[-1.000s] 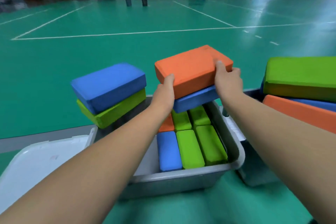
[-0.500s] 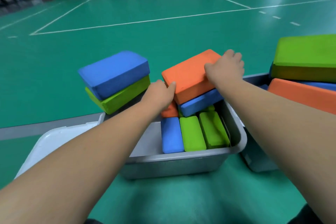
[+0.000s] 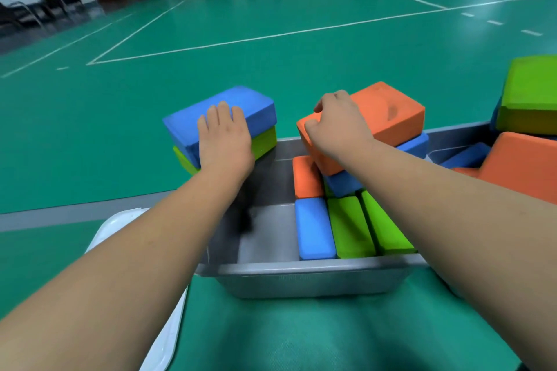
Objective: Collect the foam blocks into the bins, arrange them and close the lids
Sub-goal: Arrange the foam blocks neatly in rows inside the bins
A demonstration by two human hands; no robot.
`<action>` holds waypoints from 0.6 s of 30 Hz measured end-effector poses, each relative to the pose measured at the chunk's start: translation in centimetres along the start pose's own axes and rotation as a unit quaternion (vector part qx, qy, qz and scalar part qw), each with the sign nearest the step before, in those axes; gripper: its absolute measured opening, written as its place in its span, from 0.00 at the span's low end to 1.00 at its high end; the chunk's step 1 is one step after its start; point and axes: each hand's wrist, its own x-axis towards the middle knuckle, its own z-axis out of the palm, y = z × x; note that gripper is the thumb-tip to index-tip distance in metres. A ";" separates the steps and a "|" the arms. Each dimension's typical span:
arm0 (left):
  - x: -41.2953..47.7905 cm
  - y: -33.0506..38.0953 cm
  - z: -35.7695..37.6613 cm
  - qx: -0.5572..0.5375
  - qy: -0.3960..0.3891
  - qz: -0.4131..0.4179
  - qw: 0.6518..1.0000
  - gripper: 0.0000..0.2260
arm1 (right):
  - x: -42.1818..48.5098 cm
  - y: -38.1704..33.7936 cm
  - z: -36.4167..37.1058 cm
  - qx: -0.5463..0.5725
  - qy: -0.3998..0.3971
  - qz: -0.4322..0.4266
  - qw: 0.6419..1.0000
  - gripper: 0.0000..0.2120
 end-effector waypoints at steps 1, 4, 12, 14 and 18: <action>0.1 -0.5 0.2 0.008 -0.011 -0.009 1.000 0.25 | 0.0 -0.4 0.3 0.006 -0.004 -0.005 1.000 0.19; 0.4 -2.1 0.6 0.027 -0.032 -0.037 0.998 0.30 | -0.2 -1.5 1.3 0.009 -0.019 -0.019 1.000 0.17; 0.9 -4.3 1.3 0.053 -0.058 -0.035 0.996 0.26 | -0.6 -3.6 2.9 0.040 -0.028 -0.012 0.999 0.13; 0.7 -4.4 1.5 0.032 -0.068 -0.040 0.996 0.29 | -0.5 -4.0 3.0 0.055 -0.024 -0.018 0.998 0.14; 0.5 -4.8 0.9 0.006 -0.049 -0.038 0.998 0.31 | -0.1 -4.3 2.7 0.073 -0.009 -0.029 0.997 0.14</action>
